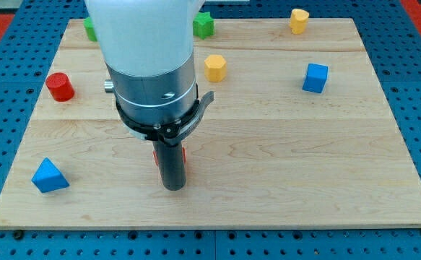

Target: Push the yellow hexagon towards the red star

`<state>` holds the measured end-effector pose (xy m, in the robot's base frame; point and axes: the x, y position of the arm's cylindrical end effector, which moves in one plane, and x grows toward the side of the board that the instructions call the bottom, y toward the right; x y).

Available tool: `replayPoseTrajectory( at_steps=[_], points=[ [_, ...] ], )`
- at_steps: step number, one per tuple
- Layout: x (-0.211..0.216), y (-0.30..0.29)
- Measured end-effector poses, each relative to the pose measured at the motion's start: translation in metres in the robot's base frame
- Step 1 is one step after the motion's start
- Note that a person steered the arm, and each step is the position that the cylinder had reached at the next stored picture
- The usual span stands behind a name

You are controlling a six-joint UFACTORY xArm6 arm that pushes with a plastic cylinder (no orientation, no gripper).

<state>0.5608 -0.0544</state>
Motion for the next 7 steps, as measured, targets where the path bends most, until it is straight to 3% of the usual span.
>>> replayPoseTrajectory(
  at_steps=[2,4,6,7],
  points=[
    [0.0,-0.056],
    [-0.001,-0.064],
    [-0.064,-0.064],
    [-0.067,-0.064]
  ],
)
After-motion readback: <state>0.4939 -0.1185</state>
